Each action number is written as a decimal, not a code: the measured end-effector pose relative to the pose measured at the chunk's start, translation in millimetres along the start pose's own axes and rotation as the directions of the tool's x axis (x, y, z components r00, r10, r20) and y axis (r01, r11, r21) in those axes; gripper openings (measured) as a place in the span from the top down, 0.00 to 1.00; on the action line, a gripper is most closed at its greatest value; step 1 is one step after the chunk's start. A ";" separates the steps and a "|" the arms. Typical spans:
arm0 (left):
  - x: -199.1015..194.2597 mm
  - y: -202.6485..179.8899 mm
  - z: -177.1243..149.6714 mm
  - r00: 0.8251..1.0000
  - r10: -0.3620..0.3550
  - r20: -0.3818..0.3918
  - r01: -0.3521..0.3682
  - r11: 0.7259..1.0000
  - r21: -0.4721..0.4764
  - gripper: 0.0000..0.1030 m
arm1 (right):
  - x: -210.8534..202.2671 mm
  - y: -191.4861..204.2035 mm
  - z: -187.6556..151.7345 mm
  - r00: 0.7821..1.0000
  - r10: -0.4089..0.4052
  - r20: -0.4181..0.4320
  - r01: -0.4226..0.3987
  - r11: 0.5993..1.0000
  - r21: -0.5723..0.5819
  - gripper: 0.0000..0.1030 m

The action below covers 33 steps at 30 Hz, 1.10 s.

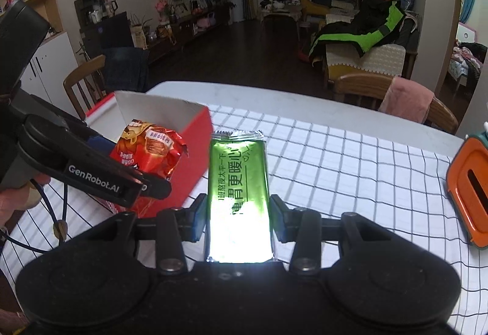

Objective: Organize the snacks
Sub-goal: 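Lift both held snacks and carry them over the red box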

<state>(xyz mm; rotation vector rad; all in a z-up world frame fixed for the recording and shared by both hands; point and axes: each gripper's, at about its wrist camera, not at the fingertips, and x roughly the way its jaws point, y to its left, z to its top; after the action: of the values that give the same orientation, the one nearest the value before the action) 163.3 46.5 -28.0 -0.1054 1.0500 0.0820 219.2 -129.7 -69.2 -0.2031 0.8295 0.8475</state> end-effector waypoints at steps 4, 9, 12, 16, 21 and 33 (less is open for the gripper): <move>-9.7 30.3 -3.0 1.000 0.012 0.017 -0.012 1.000 -0.004 0.31 | 9.1 25.4 15.6 1.000 -0.004 0.009 0.004 1.000 -0.010 0.60; -20.8 75.7 -5.4 0.998 0.042 0.038 -0.041 0.999 -0.020 0.31 | 30.4 58.5 33.2 1.000 -0.010 0.014 0.010 1.000 -0.019 0.60; -23.8 102.8 -5.5 0.996 0.075 0.047 -0.074 0.997 -0.030 0.31 | 45.9 79.3 41.3 1.000 -0.013 0.014 0.013 1.000 -0.023 0.60; -20.7 139.2 -5.4 0.992 0.119 0.041 -0.117 0.992 -0.044 0.31 | 71.5 100.2 50.8 1.000 -0.017 -0.003 0.017 1.000 -0.026 0.60; -5.5 176.9 -3.0 0.984 0.175 0.008 -0.175 0.983 -0.061 0.31 | 103.1 122.4 57.1 0.999 -0.027 -0.041 0.025 0.999 -0.035 0.60; 47.3 194.6 0.0 0.970 0.218 -0.107 -0.217 0.976 0.022 0.31 | 177.1 163.4 45.4 0.982 -0.085 -0.167 0.071 0.993 -0.091 0.60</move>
<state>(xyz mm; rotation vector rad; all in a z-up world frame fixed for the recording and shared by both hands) 163.7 240.3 -78.4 0.0152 1.1688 0.2729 192.3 103.3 -140.8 -0.3848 0.9403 0.7998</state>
